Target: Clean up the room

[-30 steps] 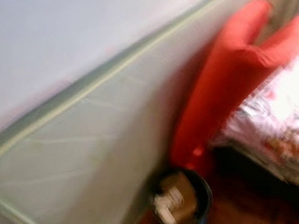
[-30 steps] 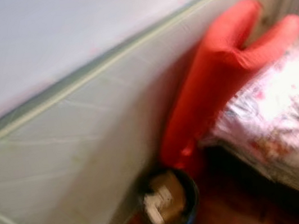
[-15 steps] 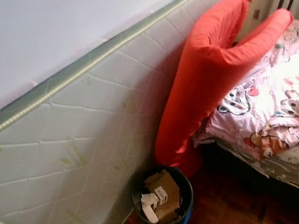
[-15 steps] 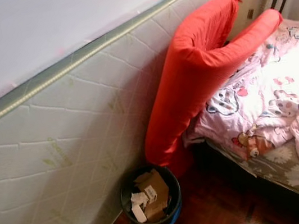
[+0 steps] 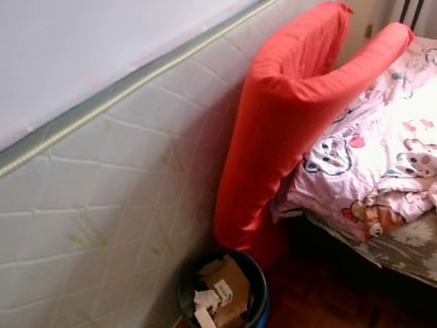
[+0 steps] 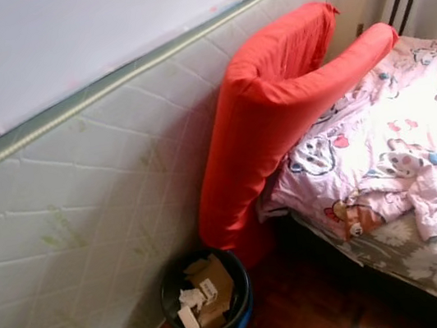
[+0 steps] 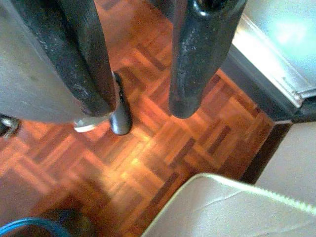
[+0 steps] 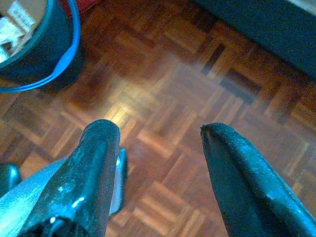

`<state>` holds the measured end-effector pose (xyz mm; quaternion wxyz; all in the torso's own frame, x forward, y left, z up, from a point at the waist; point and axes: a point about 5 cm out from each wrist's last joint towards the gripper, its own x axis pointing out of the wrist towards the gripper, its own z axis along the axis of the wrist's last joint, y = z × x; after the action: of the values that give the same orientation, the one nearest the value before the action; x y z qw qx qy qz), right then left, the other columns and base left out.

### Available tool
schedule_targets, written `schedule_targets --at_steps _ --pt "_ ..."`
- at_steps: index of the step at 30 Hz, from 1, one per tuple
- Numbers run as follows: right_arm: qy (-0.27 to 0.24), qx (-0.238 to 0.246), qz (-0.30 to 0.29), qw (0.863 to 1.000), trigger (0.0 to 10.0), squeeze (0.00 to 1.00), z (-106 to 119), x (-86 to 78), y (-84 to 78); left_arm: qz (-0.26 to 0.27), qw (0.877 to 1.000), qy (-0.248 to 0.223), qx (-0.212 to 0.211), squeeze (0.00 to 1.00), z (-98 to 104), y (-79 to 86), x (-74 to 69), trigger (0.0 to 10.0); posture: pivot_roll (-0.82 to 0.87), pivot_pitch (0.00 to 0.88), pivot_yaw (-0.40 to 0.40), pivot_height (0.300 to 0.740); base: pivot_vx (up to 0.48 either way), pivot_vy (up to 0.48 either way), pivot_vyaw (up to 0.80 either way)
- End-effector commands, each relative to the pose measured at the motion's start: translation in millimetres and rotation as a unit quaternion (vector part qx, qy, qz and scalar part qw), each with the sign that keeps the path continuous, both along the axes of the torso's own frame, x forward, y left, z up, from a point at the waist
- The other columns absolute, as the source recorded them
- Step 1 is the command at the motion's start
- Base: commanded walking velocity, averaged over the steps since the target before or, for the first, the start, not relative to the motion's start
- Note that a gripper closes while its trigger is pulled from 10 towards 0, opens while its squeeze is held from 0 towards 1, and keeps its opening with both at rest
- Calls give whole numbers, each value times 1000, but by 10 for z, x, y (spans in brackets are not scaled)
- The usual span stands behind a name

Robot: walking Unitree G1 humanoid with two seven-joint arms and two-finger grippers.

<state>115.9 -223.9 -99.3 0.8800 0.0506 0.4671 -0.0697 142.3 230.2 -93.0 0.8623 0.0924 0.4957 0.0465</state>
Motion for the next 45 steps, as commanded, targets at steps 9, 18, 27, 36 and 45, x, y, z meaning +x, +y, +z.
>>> schedule_targets --at_steps 9,18,27,36,45 --pt "0 14 -6 1000 10000 0 -3 -2 7 3 1000 6 2 0 -13 30 -59 10000 39 0 -16 740 0 -322 -712" --pt "-7 16 -9 1000 10000 0 5 -5 -10 3 1000 6 -4 0 -22 8 -69 10000 29 0 -22 740 0 -322 0" --pt "-10 31 -13 999 10000 0 -1 -17 12 -1 1000 7 -3 0 -21 15 -74 10000 26 0 -20 740 0 -323 -408" --pt "-16 32 -12 999 10000 0 3 -18 16 -9 1000 8 -2 0 -23 16 -81 10000 23 0 -20 740 0 -324 -327" --pt "-32 38 -26 998 10000 0 18 4 9 -4 1000 7 -6 0 -23 13 -83 10000 22 0 -24 740 0 -322 0"
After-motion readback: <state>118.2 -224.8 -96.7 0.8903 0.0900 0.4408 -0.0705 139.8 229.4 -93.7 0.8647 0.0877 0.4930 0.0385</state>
